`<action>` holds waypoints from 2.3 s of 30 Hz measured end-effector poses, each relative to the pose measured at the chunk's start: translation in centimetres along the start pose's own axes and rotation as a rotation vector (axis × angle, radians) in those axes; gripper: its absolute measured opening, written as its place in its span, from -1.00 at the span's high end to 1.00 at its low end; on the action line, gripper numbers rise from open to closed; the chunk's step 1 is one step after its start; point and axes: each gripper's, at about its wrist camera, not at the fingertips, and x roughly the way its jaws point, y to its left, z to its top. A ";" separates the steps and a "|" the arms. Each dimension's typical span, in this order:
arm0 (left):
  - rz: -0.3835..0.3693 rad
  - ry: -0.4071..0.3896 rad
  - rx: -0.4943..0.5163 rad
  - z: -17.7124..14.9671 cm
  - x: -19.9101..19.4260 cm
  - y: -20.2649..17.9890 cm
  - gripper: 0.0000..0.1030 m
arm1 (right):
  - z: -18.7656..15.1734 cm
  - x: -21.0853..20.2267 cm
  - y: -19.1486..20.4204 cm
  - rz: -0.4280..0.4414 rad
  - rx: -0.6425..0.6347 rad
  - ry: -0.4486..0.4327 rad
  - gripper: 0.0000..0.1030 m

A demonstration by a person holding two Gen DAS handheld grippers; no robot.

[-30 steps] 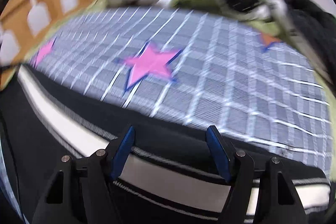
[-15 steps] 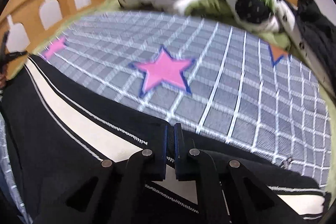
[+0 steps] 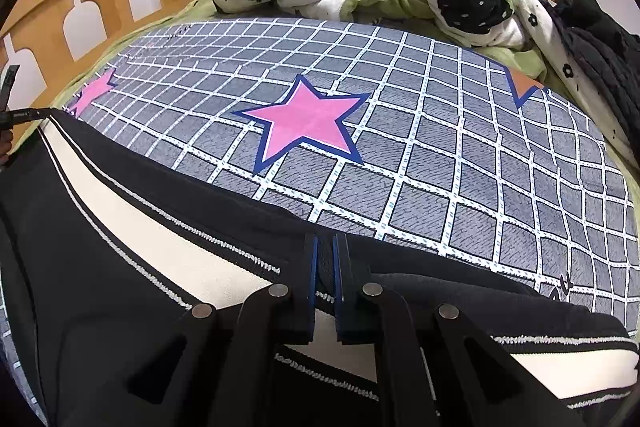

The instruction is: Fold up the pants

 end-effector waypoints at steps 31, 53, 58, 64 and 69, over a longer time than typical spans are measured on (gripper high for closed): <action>-0.057 -0.092 0.053 -1.1 -2.8 -1.4 -0.32 | -0.9 -3.1 -2.2 -0.019 0.183 -0.087 0.21; -0.106 0.020 -0.033 -2.9 -6.9 -2.0 -0.34 | -2.0 -6.3 -5.2 -0.228 0.391 -0.099 0.38; -0.167 -0.048 -0.024 -4.1 -14.5 -2.8 -0.34 | -2.1 -14.1 -0.5 -0.206 0.380 -0.172 0.13; -0.269 -0.093 -0.043 -3.8 -22.7 -3.8 -0.34 | -1.1 -22.8 6.5 -0.220 0.324 -0.297 0.12; -0.234 -0.168 0.038 -3.8 -28.2 -4.9 -0.34 | 0.1 -27.0 10.6 -0.075 0.352 -0.272 0.00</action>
